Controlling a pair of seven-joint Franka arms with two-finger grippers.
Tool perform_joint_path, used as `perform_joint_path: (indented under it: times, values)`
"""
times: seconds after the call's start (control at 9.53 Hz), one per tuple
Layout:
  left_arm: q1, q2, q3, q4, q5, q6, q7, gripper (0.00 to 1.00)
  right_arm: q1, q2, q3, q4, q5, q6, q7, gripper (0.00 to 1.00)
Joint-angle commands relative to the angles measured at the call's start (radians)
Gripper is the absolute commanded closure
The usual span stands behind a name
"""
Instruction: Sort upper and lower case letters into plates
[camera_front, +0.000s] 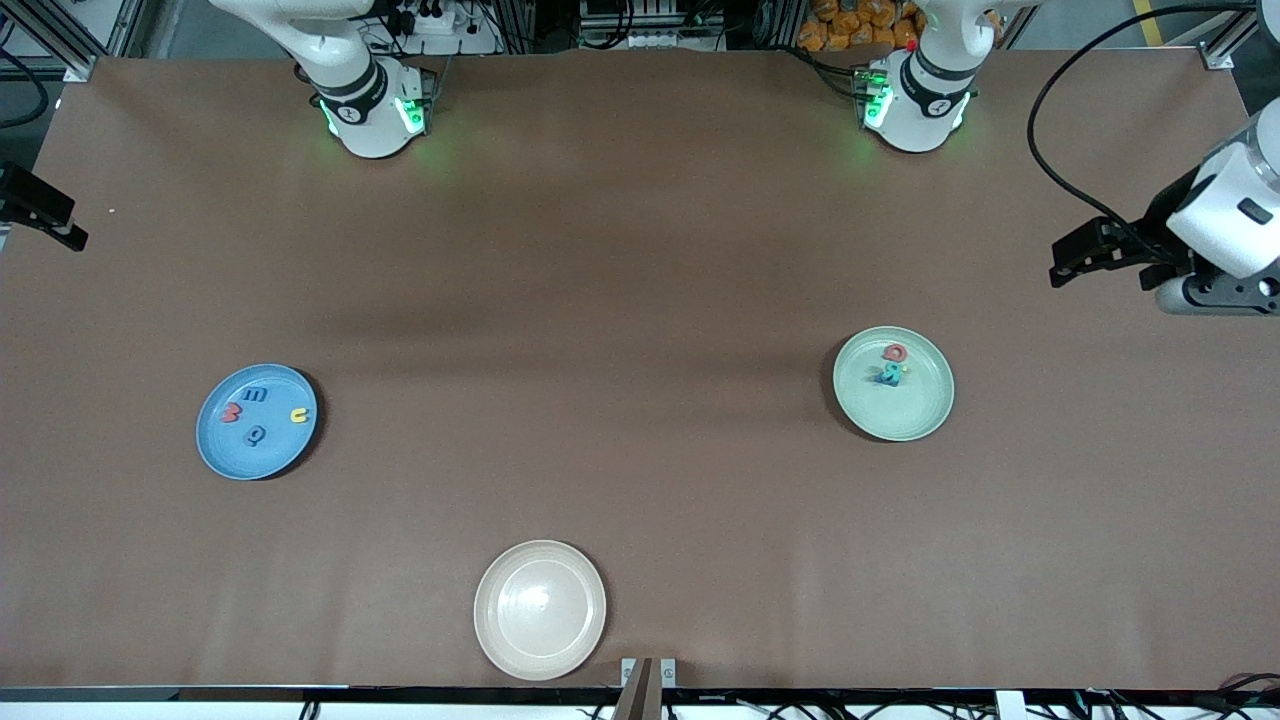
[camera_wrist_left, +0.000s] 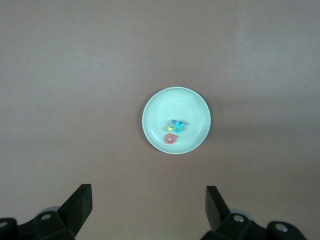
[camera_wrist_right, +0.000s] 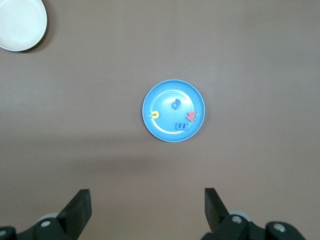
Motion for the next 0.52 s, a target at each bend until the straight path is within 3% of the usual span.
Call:
perform_joint_path:
  times: [0.0, 0.21, 0.42]
  values:
    - [-0.071, -0.03, 0.046, -0.035, -0.024, -0.006, 0.005, 0.0, 0.008, 0.007, 0.0, 0.023, -0.023, -0.009, 0.02, 0.0]
    - [-0.161, -0.027, 0.13, -0.032, -0.02, -0.008, 0.0, 0.0, 0.004, 0.048, -0.002, 0.075, -0.022, -0.037, 0.017, 0.0]
    - [-0.163, -0.027, 0.132, -0.033, -0.014, -0.008, -0.001, 0.0, 0.007, 0.056, -0.002, 0.086, -0.019, -0.044, 0.02, 0.0]
